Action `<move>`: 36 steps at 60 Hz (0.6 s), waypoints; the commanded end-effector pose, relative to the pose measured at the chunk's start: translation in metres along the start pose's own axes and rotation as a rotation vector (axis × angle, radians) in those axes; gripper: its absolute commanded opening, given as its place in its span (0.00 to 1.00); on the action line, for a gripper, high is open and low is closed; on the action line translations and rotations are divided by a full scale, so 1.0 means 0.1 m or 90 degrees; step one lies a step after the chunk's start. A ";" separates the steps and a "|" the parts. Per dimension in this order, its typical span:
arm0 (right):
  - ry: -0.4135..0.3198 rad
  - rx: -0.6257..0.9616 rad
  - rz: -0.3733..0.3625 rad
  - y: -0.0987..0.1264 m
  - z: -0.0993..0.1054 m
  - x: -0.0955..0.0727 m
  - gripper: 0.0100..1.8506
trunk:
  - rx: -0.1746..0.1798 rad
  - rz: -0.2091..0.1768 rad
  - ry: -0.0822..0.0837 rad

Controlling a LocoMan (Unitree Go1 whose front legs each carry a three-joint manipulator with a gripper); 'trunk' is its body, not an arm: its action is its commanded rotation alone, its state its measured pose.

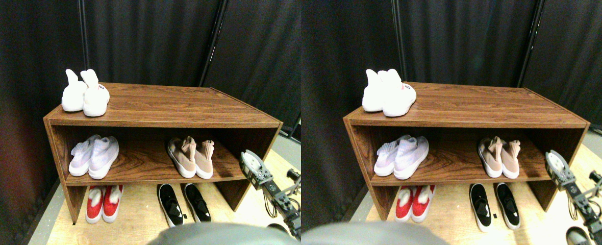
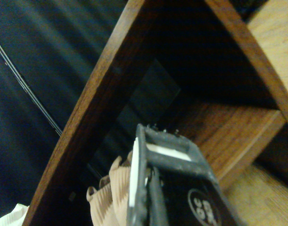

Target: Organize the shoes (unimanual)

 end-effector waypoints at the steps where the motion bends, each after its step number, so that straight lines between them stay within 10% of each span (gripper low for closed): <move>1: 0.008 -0.004 0.043 0.10 0.01 -0.18 0.03 | -0.012 -0.001 0.010; 13: 0.059 -0.009 0.075 0.02 -0.09 -0.46 0.03 | -0.008 0.002 0.033; 36: 0.066 0.109 -0.037 -0.65 -0.48 -0.57 0.03 | -0.009 0.019 0.074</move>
